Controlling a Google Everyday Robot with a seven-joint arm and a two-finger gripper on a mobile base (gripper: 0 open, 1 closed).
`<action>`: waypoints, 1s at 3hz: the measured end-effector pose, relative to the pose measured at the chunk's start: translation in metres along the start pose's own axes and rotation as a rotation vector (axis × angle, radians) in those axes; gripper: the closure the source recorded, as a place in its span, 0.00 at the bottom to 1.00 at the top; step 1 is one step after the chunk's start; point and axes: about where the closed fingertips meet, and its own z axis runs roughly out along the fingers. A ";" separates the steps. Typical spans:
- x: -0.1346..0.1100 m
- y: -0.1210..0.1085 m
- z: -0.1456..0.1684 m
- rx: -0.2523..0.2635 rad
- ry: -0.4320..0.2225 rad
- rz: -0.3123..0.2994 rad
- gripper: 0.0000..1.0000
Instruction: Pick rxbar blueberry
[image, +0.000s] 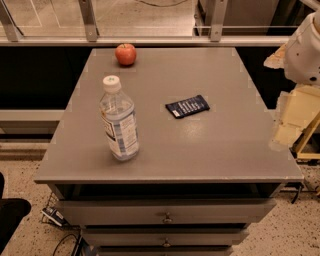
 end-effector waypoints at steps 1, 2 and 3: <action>0.000 0.000 0.000 0.000 0.000 0.000 0.00; -0.005 -0.040 0.016 0.003 -0.162 -0.015 0.00; -0.016 -0.083 0.042 -0.018 -0.312 -0.031 0.00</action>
Offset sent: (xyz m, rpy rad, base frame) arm 0.0828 -0.0182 -0.0068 0.3103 -0.0882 0.1007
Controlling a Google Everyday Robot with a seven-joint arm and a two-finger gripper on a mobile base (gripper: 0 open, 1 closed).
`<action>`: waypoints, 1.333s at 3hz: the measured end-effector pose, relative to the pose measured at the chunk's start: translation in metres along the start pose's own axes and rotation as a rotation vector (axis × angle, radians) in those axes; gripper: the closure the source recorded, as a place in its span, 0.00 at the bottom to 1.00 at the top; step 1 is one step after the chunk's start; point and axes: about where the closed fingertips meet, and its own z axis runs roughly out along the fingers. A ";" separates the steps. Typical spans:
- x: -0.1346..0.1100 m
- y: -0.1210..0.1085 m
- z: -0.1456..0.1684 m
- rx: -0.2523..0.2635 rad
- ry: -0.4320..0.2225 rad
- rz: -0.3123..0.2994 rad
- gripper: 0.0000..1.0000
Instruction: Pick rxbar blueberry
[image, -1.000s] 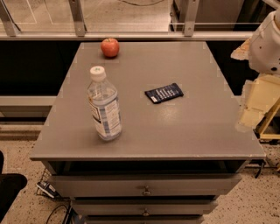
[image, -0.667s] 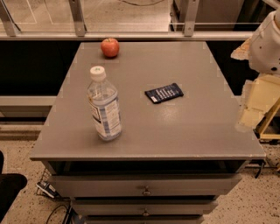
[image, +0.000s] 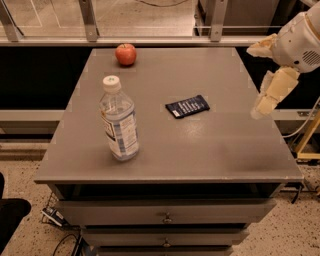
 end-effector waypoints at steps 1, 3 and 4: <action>0.006 -0.033 0.034 -0.012 -0.067 0.007 0.00; 0.012 -0.052 0.068 -0.030 -0.107 0.021 0.00; 0.009 -0.065 0.098 -0.075 -0.148 0.026 0.00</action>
Offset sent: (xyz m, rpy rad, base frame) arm 0.0959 0.0077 -0.0698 0.1523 0.0102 0.0239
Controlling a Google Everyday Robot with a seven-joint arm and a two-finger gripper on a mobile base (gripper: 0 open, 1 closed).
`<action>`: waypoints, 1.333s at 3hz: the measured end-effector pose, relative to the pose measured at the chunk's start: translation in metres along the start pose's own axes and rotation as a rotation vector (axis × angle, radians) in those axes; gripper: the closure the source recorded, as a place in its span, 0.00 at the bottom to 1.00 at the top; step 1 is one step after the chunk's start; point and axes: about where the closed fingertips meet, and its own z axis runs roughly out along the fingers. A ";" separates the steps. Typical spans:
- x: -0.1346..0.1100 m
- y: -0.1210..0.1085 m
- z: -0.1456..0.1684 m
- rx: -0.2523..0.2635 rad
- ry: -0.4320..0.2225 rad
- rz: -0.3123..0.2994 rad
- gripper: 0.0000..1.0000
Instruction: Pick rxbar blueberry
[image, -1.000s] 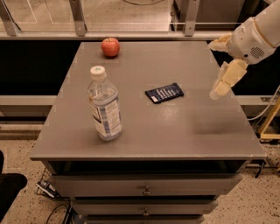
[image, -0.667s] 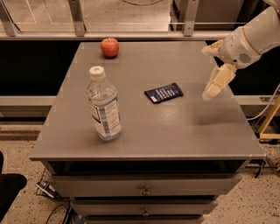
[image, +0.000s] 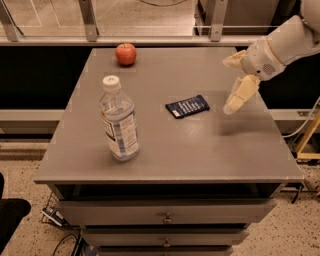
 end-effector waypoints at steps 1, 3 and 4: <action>-0.004 -0.014 0.047 -0.073 -0.065 -0.017 0.00; -0.025 -0.009 0.098 -0.138 -0.135 -0.078 0.00; -0.025 0.001 0.107 -0.152 -0.146 -0.085 0.00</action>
Offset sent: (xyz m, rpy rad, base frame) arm 0.0476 0.0816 -0.0659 0.1301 0.0439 0.2017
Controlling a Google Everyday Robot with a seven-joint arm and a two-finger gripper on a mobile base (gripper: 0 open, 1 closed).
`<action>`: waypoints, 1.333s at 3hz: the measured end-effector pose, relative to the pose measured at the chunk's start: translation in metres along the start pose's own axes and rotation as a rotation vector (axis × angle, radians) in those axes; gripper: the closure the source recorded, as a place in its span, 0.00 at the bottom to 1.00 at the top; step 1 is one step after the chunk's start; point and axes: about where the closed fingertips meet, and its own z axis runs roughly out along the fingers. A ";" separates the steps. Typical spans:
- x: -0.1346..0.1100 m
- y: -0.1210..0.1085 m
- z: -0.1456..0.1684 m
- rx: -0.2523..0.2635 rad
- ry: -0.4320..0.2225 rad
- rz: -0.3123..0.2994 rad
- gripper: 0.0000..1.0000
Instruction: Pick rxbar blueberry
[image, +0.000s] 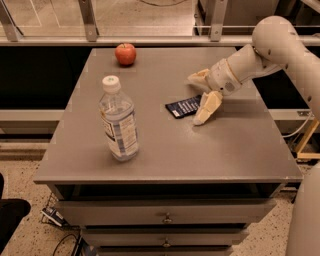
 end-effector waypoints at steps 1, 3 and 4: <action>0.003 0.003 0.003 -0.010 -0.005 0.000 0.18; -0.002 0.002 -0.002 -0.010 -0.005 0.000 0.64; -0.004 0.002 -0.004 -0.010 -0.005 0.000 0.89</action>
Offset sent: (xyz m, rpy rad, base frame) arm -0.0022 -0.0001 -0.0049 0.0043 0.0067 0.0070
